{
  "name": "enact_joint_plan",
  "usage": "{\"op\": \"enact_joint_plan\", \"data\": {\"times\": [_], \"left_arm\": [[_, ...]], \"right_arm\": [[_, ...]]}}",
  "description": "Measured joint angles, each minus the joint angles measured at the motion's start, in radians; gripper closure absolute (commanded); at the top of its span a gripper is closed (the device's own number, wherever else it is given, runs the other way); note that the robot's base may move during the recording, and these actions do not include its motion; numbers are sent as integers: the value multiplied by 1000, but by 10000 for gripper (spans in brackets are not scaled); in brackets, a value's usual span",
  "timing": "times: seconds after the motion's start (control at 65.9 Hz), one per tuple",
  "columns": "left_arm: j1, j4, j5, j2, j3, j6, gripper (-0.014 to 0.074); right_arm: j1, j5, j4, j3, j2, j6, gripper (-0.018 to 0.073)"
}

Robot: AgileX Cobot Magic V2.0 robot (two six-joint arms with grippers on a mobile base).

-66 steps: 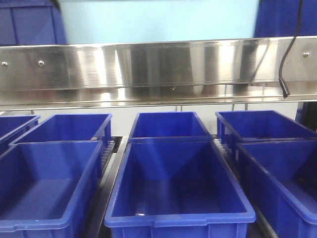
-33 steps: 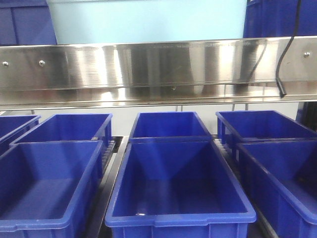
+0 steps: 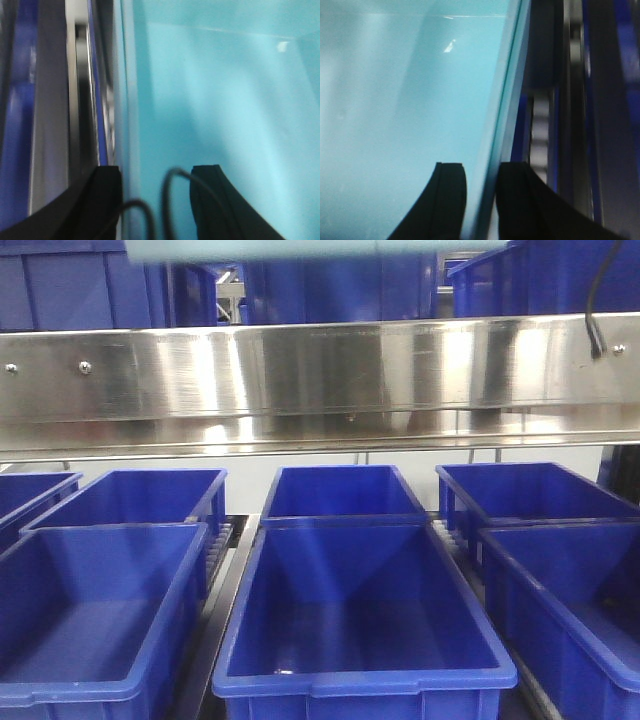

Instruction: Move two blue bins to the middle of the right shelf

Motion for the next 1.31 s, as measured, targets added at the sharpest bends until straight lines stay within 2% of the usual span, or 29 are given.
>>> {"op": "enact_joint_plan", "data": {"times": [0.258, 1.305], "left_arm": [[0, 8, -31, -2, -120, 0, 707], [0, 3, -35, -4, -123, 0, 707]], "right_arm": [[0, -55, -2, -111, -10, 0, 713], [0, -53, -8, -148, -10, 0, 713]]}}
